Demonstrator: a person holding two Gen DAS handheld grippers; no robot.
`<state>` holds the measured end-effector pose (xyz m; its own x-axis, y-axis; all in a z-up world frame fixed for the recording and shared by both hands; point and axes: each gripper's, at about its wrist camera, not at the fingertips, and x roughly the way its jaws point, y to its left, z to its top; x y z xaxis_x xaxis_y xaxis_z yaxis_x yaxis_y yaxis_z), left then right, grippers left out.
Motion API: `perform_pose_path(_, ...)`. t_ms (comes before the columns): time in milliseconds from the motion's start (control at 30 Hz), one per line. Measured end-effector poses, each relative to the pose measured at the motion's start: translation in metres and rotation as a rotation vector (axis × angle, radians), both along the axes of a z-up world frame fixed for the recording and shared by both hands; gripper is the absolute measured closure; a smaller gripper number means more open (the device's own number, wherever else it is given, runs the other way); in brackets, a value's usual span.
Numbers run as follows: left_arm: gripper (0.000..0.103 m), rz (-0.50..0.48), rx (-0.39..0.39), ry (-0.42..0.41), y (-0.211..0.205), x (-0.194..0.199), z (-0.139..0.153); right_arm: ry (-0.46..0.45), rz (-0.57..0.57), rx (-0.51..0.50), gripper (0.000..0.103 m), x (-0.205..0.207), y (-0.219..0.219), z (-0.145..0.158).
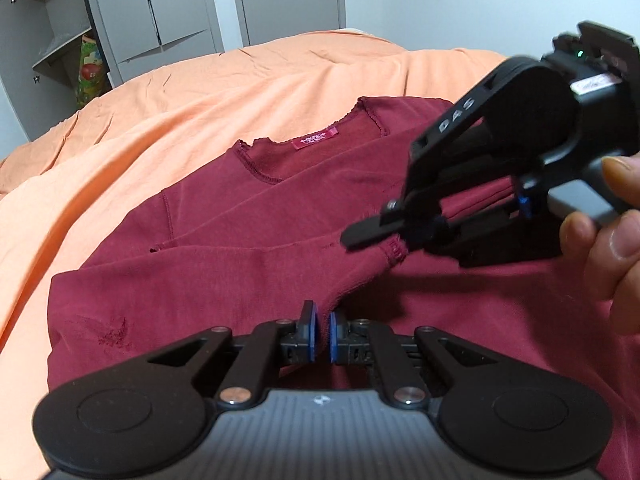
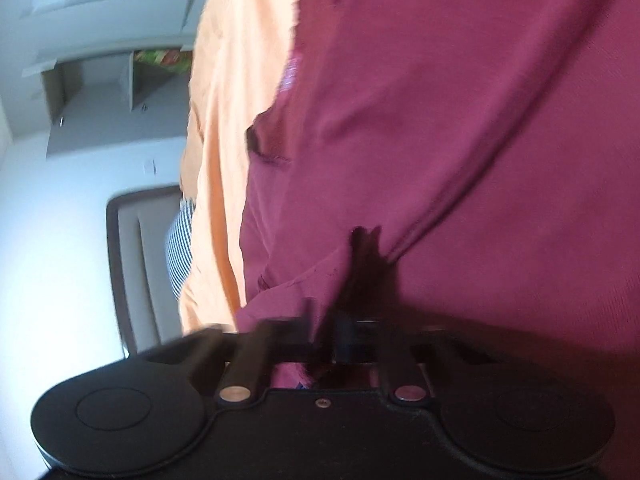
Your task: Fold small clothes
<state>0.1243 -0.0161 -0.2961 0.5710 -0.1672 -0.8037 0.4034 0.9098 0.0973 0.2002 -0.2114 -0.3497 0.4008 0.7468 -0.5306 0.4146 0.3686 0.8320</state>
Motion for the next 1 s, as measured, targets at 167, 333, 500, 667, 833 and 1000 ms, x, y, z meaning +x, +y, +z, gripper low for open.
perform_pose_path(167, 0.031, 0.085, -0.111, -0.103, 0.034, -0.018, 0.035, -0.223, 0.083, -0.109, 0.099, 0.009, -0.017, 0.043)
perform_pose_path(333, 0.019, 0.243, -0.179, -0.11, 0.086, -0.015, 0.05, -0.374, 0.031, -0.138, 0.099, 0.014, -0.08, 0.079)
perform_pose_path(500, 0.019, 0.389, -0.192, -0.057, 0.129, 0.016, 0.041, -0.29, -0.177, -0.2, 0.099, 0.013, -0.156, 0.071)
perform_pose_path(667, 0.019, 0.447, -0.242, -0.018, 0.15, 0.042, 0.03, -0.208, -0.15, -0.353, 0.099, 0.011, -0.18, 0.067)
perform_pose_path(833, 0.022, 0.415, -0.356, 0.096, 0.149, 0.065, 0.014, -0.226, -0.174, -0.357, 0.099, 0.007, -0.18, 0.067)
perform_pose_path(1000, 0.033, 0.415, -0.464, 0.233, 0.142, 0.059, -0.014, -0.208, -0.181, -0.335, 0.099, 0.009, -0.178, 0.06)
